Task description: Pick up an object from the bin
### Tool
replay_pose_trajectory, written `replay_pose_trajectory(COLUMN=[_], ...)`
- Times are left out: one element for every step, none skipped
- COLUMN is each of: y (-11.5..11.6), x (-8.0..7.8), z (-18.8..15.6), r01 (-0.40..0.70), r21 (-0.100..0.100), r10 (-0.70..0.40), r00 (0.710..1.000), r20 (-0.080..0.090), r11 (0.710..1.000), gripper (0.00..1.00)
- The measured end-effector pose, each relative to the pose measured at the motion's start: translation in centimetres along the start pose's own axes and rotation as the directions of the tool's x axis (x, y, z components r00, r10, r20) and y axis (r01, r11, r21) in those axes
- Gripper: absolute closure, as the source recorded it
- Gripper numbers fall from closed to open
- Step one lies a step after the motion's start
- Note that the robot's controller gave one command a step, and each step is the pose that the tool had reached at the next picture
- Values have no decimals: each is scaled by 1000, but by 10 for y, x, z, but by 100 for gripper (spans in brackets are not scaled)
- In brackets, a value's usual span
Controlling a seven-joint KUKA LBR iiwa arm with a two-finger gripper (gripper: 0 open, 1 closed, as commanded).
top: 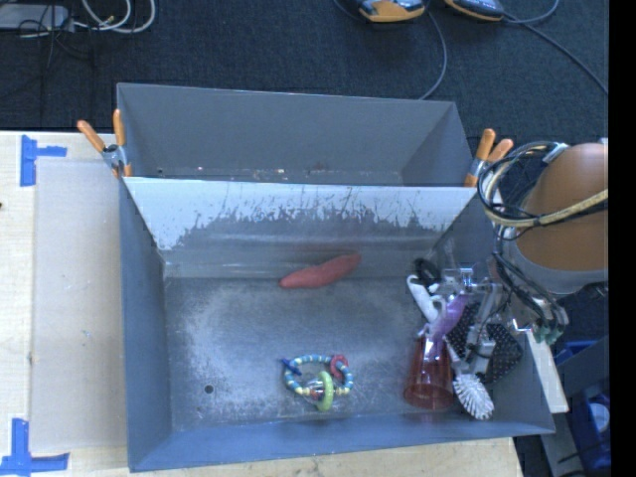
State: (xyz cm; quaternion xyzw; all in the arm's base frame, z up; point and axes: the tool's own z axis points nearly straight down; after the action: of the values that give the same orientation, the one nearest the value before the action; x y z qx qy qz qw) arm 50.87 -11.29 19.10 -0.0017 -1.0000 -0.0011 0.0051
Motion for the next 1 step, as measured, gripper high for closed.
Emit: replay_pose_trajectory(y=[0], x=[-2], z=[-4], r01=[4], r21=[2], r10=[-4], r00=[1000], r20=[8], r11=[1000], gripper=[0])
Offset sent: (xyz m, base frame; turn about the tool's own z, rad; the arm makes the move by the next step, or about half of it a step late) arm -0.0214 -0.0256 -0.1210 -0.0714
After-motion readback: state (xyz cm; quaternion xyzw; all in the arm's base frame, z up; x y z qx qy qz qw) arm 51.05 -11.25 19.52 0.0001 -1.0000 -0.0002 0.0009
